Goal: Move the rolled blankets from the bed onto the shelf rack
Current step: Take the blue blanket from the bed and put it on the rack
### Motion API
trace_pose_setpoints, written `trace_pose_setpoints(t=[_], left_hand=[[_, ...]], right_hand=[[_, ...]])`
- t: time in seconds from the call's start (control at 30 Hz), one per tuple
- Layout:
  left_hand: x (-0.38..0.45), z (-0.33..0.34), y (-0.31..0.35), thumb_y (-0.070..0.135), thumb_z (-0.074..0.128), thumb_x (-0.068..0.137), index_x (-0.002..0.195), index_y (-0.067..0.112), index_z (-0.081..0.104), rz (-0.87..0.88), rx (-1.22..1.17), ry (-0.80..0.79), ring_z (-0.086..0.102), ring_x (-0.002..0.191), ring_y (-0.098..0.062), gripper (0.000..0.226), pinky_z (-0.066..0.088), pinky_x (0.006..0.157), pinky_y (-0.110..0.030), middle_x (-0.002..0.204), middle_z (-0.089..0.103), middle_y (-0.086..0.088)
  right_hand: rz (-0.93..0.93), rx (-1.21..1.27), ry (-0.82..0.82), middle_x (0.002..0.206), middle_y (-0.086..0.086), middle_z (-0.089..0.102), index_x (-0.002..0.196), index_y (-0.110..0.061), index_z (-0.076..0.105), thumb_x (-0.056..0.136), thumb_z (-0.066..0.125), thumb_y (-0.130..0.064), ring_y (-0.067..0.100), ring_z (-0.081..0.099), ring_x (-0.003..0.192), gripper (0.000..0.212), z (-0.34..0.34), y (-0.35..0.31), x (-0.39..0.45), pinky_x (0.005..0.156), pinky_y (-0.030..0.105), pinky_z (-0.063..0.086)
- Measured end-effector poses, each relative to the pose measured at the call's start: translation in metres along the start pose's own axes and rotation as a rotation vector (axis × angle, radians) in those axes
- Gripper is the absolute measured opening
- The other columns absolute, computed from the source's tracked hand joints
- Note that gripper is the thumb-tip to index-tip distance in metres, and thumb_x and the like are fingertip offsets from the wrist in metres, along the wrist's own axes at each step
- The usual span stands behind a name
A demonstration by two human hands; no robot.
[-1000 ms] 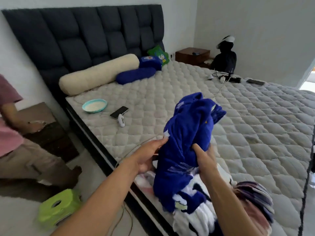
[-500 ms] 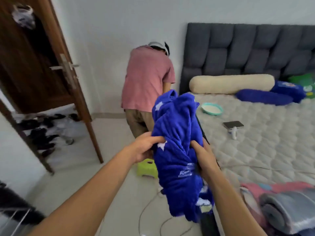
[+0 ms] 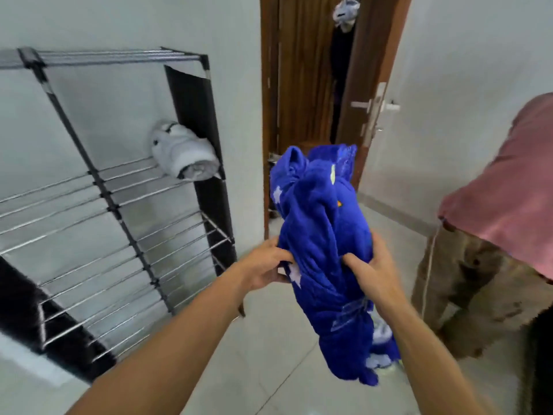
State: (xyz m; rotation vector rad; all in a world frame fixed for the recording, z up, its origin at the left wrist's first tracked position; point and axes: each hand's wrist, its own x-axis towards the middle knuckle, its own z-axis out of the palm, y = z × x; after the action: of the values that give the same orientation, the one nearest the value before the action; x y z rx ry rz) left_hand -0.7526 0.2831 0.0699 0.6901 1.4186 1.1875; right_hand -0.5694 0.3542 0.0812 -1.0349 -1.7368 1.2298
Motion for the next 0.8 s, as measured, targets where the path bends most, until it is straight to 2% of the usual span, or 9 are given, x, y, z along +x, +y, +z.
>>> trace_pose_setpoints(t=[0.1,0.17,0.23,0.33,0.5,0.57,0.63,0.7,0.8], left_hand=[[0.000,-0.051,0.013,-0.011,0.049,0.083,0.095,0.019,0.060,0.035,-0.055,0.206,0.061,0.067,-0.019,0.034,0.055,0.072,-0.039,0.074,0.066,-0.004],[-0.007,-0.082,0.027,-0.010,0.048,0.086,0.093,0.020,0.060,0.082,-0.078,0.347,0.060,0.059,-0.014,0.033,0.053,0.060,-0.030,0.071,0.066,-0.001],[-0.014,-0.111,0.040,-0.010,0.045,0.086,0.098,0.021,0.060,0.150,-0.107,0.496,0.058,0.052,-0.007,0.035,0.048,0.061,-0.028,0.063,0.065,0.007],[-0.028,-0.148,0.052,-0.008,0.044,0.089,0.105,0.020,0.057,0.257,-0.187,0.704,0.053,0.039,0.001,0.035,0.042,0.054,-0.023,0.047,0.059,0.016],[-0.030,-0.209,0.088,0.002,0.049,0.091,0.104,0.027,0.064,0.462,-0.241,1.004,0.063,0.064,-0.008,0.032,0.049,0.054,-0.021,0.078,0.073,0.010],[-0.020,-0.239,0.106,0.007,0.051,0.090,0.115,0.033,0.060,0.505,-0.142,1.074,0.066,0.086,-0.016,0.037,0.057,0.073,-0.031,0.107,0.072,0.002],[-0.013,-0.266,0.125,0.015,0.054,0.090,0.130,0.034,0.052,0.494,0.011,1.147,0.061,0.110,-0.022,0.044,0.051,0.098,-0.041,0.128,0.061,-0.004],[-0.005,-0.291,0.144,0.018,0.055,0.090,0.138,0.030,0.046,0.452,0.159,1.197,0.053,0.120,-0.021,0.051,0.045,0.105,-0.039,0.138,0.051,-0.002],[0.015,-0.329,0.162,0.018,0.056,0.089,0.141,0.027,0.043,0.363,0.306,1.161,0.050,0.123,-0.022,0.054,0.043,0.106,-0.039,0.141,0.047,-0.004]], right_hand=[[-0.071,0.005,-0.178,0.114,-0.004,0.060,0.127,-0.022,0.049,0.073,0.066,-0.011,0.013,0.057,0.103,0.058,0.055,-0.010,0.047,0.083,0.020,0.042],[-0.114,0.020,-0.281,0.113,-0.005,0.058,0.128,-0.021,0.048,0.076,0.066,-0.006,0.014,0.055,0.104,0.057,0.093,-0.024,0.076,0.079,0.016,0.040],[-0.174,0.040,-0.387,0.113,-0.010,0.055,0.132,-0.023,0.045,0.078,0.066,-0.007,0.011,0.055,0.104,0.060,0.131,-0.043,0.102,0.079,0.014,0.040],[-0.189,0.077,-0.540,0.116,-0.011,0.053,0.136,-0.029,0.038,0.081,0.064,-0.016,0.012,0.054,0.103,0.062,0.188,-0.072,0.127,0.088,0.026,0.044],[-0.263,0.088,-0.643,0.115,-0.002,0.054,0.134,-0.017,0.040,0.084,0.060,-0.017,0.018,0.053,0.106,0.053,0.294,-0.115,0.165,0.091,0.027,0.040],[-0.237,0.114,-0.661,0.113,0.002,0.056,0.134,-0.013,0.039,0.087,0.055,-0.015,0.018,0.053,0.103,0.049,0.335,-0.128,0.183,0.091,0.027,0.040],[-0.191,0.135,-0.671,0.112,0.003,0.056,0.134,-0.011,0.039,0.089,0.051,-0.015,0.018,0.053,0.099,0.046,0.369,-0.140,0.197,0.087,0.028,0.041],[-0.150,0.134,-0.686,0.113,0.004,0.056,0.134,-0.011,0.038,0.090,0.049,-0.017,0.018,0.053,0.097,0.045,0.399,-0.149,0.213,0.084,0.028,0.040],[-0.084,0.139,-0.690,0.117,0.004,0.055,0.134,-0.011,0.036,0.090,0.050,-0.018,0.018,0.052,0.099,0.046,0.437,-0.156,0.236,0.084,0.029,0.042]])
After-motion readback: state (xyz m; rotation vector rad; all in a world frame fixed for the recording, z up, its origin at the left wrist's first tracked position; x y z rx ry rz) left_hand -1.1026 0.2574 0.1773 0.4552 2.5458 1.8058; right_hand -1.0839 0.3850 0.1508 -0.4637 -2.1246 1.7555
